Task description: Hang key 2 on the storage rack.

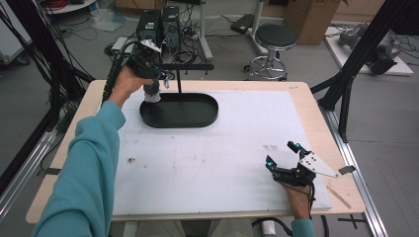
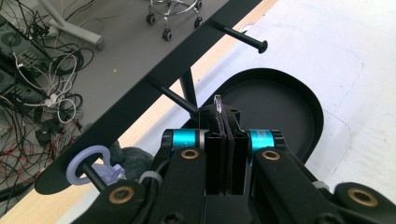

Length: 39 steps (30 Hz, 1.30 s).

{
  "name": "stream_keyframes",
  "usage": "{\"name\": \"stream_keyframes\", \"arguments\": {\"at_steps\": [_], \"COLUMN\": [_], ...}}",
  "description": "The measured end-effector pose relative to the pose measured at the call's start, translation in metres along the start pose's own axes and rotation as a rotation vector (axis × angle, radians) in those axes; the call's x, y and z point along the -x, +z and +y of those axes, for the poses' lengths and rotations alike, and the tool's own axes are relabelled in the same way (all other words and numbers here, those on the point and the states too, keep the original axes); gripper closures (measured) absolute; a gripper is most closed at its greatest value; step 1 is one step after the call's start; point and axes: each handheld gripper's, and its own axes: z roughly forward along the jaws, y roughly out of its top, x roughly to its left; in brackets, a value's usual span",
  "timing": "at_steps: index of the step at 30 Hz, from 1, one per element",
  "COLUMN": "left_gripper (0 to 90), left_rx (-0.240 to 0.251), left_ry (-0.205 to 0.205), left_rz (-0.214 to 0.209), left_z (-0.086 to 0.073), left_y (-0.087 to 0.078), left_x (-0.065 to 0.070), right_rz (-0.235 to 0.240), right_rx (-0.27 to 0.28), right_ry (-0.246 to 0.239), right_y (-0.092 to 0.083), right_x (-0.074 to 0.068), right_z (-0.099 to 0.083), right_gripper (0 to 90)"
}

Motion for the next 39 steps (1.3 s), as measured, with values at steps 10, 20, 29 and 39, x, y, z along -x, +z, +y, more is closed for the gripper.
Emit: {"name": "stream_keyframes", "arguments": {"at_steps": [10,20,29,39], "left_gripper": [88.5,88.5,88.5,88.5], "left_rx": [0.002,-0.006,0.002,0.015], "left_ry": [-0.006,-0.019,-0.037,-0.049], "left_rz": [0.002,-0.002,0.002,0.006], "left_z": [0.000,-0.002,-0.003,-0.002], "left_y": [0.001,0.007,0.007,0.010], "left_x": [-0.003,-0.006,-0.011,-0.015], "right_rz": [0.000,0.000,-0.001,-0.001], "right_rx": [0.000,0.001,0.001,0.000], "right_ry": [0.000,-0.001,0.001,0.000], "right_y": [0.000,0.000,0.000,0.000], "right_x": [0.000,0.000,0.000,0.000], "right_z": [0.000,0.000,0.000,0.000], "right_gripper": [1.9,1.9,1.9,1.9]}}
